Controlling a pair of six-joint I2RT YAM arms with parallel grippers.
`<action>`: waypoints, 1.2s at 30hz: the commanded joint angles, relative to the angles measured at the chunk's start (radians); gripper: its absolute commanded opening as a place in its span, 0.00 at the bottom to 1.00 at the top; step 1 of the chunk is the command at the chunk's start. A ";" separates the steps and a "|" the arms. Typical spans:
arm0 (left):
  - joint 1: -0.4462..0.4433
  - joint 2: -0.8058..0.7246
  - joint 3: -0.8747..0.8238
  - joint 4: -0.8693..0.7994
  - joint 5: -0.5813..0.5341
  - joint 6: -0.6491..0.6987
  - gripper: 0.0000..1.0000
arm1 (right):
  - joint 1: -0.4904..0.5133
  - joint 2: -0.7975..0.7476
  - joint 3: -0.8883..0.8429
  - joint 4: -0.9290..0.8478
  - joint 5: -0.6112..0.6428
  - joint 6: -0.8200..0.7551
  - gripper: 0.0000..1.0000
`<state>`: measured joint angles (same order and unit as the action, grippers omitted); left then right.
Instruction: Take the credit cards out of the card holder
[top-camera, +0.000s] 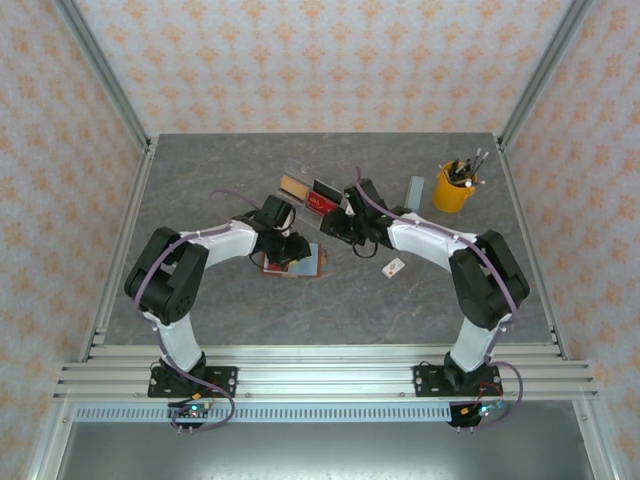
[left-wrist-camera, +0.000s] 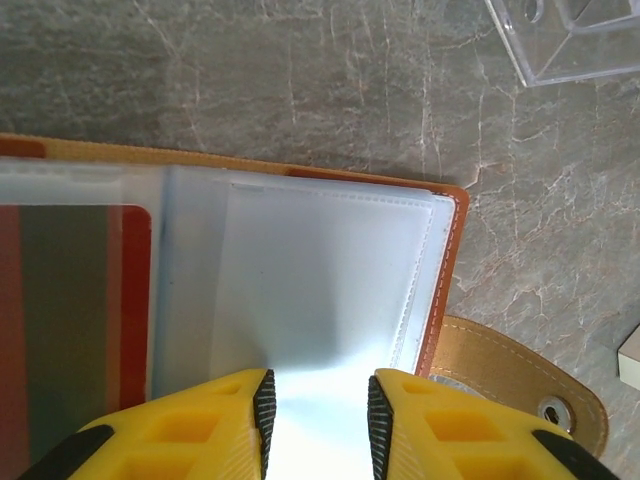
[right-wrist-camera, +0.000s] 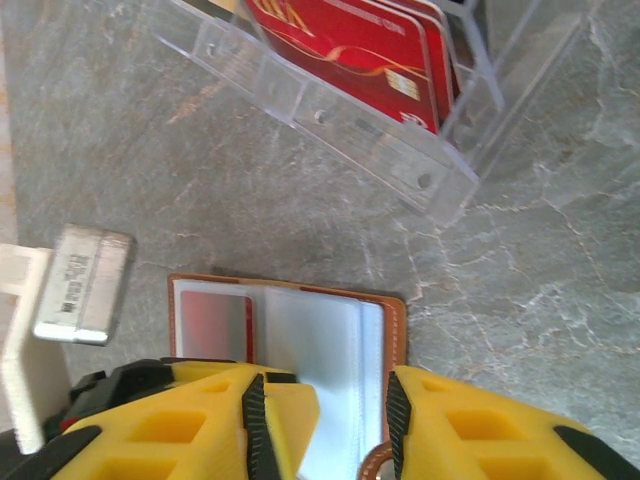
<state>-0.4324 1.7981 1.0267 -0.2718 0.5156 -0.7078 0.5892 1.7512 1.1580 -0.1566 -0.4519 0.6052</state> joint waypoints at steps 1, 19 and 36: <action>0.006 -0.035 0.018 -0.018 0.006 -0.007 0.34 | 0.019 0.006 0.056 -0.003 -0.012 -0.018 0.39; 0.150 -0.206 -0.065 -0.172 -0.215 -0.004 0.17 | 0.096 0.279 0.230 0.027 -0.230 0.069 0.24; 0.153 -0.113 -0.087 -0.136 -0.252 -0.028 0.11 | 0.129 0.407 0.360 -0.162 -0.181 0.056 0.18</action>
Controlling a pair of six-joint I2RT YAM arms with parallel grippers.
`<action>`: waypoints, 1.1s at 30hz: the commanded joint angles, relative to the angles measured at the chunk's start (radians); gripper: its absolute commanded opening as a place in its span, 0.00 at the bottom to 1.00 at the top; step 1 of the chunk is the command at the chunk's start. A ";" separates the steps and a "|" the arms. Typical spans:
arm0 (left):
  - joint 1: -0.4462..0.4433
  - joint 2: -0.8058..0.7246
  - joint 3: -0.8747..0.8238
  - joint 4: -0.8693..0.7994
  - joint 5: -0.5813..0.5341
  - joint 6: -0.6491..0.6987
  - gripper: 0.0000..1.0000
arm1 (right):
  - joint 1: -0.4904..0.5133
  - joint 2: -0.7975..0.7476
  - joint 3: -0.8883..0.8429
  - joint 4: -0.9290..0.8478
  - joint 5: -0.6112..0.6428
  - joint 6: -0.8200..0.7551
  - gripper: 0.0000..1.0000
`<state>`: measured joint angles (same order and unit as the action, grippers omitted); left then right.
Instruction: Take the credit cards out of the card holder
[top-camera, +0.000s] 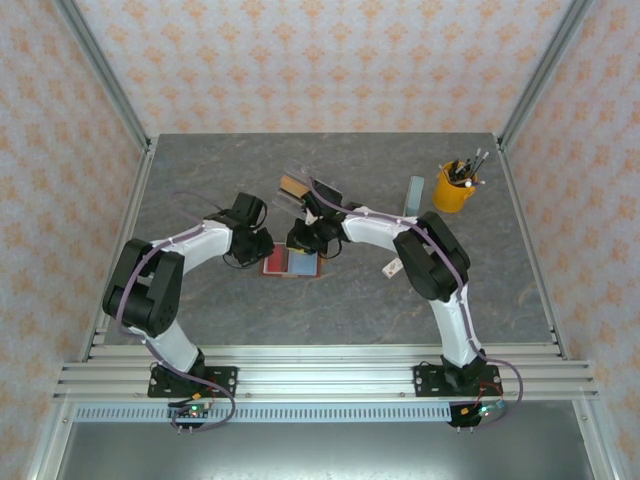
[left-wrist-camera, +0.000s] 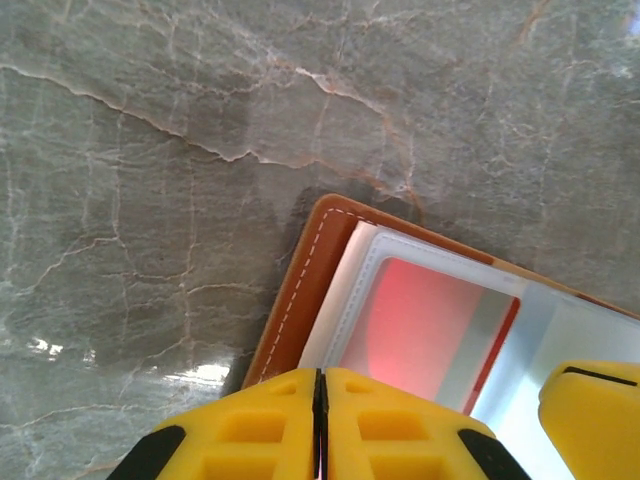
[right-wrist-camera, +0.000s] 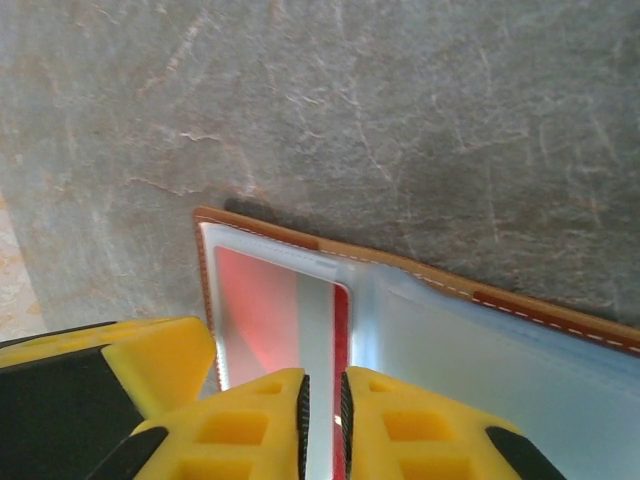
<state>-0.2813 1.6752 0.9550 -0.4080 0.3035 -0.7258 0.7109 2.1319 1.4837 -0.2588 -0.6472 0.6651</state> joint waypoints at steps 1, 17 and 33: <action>0.002 0.012 -0.018 0.005 -0.038 -0.011 0.11 | 0.007 0.033 0.040 -0.065 0.006 -0.004 0.18; 0.002 0.044 -0.083 0.035 -0.036 -0.027 0.08 | 0.009 0.062 0.057 -0.036 -0.070 -0.020 0.16; 0.002 0.046 -0.091 0.044 -0.023 -0.030 0.08 | 0.009 0.075 0.062 -0.016 -0.092 -0.012 0.12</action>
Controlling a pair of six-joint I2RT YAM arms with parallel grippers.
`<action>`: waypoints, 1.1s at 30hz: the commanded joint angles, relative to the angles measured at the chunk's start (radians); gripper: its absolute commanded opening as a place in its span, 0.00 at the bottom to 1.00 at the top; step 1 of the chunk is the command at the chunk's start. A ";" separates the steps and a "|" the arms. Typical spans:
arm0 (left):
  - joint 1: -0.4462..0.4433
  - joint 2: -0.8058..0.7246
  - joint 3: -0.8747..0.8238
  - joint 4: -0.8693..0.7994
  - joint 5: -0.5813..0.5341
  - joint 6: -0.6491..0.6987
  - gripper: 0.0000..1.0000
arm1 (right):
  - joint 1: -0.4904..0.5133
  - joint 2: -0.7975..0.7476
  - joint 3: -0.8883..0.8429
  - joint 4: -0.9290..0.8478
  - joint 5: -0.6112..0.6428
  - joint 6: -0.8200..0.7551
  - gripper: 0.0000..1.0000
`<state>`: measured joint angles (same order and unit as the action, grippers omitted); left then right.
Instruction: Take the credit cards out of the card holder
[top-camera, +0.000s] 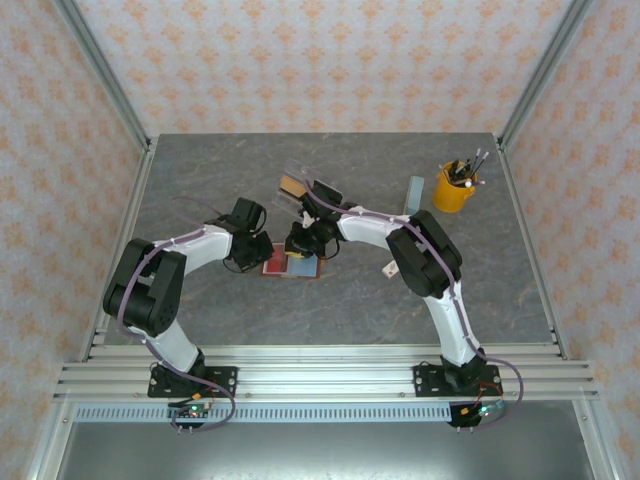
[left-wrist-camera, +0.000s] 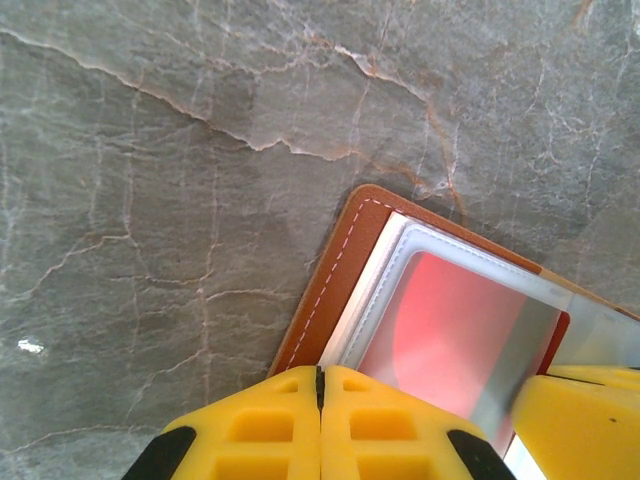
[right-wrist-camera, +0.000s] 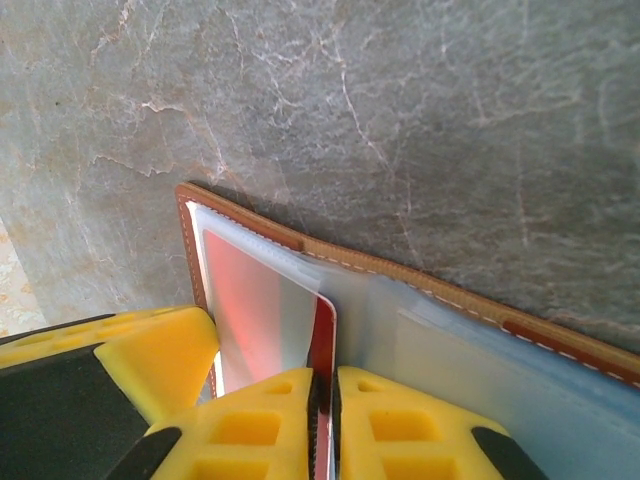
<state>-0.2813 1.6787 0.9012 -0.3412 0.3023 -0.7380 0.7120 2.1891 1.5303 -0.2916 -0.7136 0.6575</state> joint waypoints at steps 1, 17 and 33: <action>0.002 0.043 -0.038 -0.022 -0.022 -0.018 0.08 | 0.007 0.016 0.013 0.024 -0.025 -0.001 0.11; 0.008 0.015 -0.015 -0.067 -0.029 0.015 0.10 | -0.025 -0.078 -0.070 -0.056 0.069 -0.067 0.04; 0.009 -0.085 0.028 -0.088 0.040 0.038 0.17 | -0.029 -0.065 -0.078 -0.035 0.036 -0.057 0.06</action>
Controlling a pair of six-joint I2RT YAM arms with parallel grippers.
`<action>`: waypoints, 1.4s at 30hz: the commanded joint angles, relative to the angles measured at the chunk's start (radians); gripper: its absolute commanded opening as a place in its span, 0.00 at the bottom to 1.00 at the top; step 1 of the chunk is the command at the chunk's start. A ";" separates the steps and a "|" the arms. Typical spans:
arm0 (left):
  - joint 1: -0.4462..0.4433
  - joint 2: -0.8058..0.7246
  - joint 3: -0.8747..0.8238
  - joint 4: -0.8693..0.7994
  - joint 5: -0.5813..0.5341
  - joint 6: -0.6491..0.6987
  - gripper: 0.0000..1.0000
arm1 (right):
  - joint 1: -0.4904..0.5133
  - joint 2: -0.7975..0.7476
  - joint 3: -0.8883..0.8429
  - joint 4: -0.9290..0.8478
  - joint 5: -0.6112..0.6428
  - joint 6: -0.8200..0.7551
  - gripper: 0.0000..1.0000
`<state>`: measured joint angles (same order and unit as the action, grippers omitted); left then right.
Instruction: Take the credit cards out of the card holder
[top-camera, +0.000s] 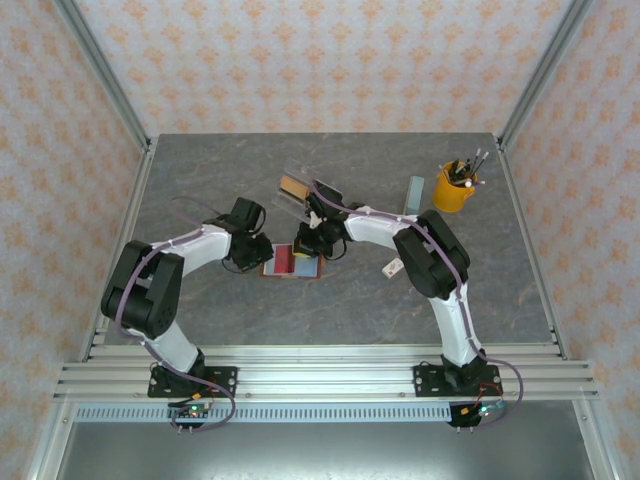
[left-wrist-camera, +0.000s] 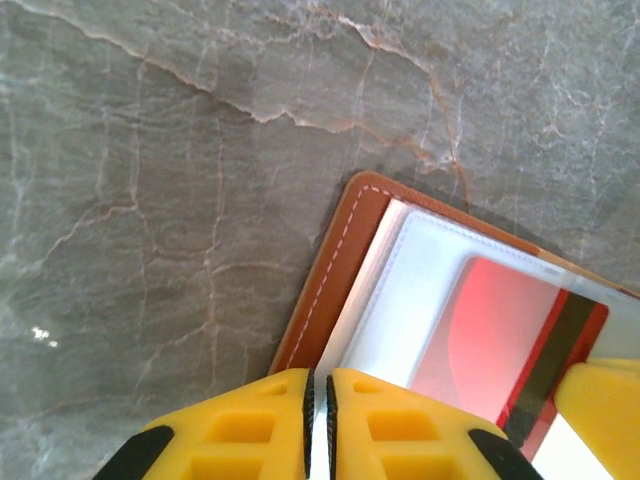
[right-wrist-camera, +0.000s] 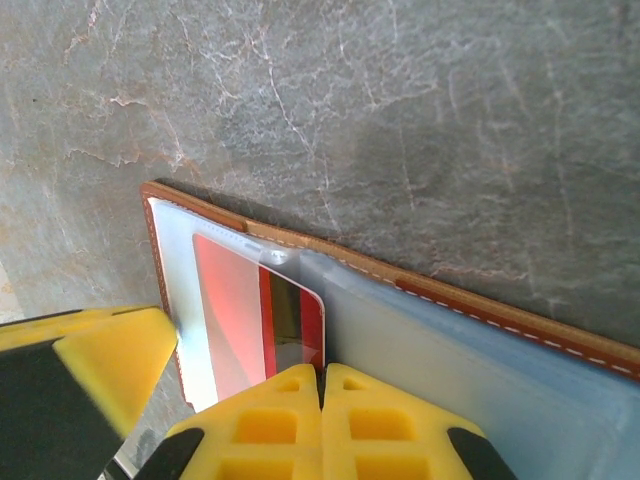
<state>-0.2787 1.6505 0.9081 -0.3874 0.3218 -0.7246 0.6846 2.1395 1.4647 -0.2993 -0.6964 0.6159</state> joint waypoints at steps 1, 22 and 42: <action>0.007 -0.065 0.022 -0.038 0.031 0.027 0.17 | -0.002 -0.015 -0.012 -0.026 0.018 -0.018 0.06; 0.003 0.093 -0.030 0.018 0.071 -0.022 0.06 | 0.003 -0.004 -0.023 0.021 -0.057 -0.014 0.20; 0.003 0.034 -0.055 0.010 0.042 -0.032 0.10 | -0.020 -0.102 -0.121 0.040 -0.002 -0.005 0.04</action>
<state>-0.2787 1.6798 0.8898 -0.3210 0.4309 -0.7444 0.6807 2.0945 1.3682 -0.1787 -0.7444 0.6575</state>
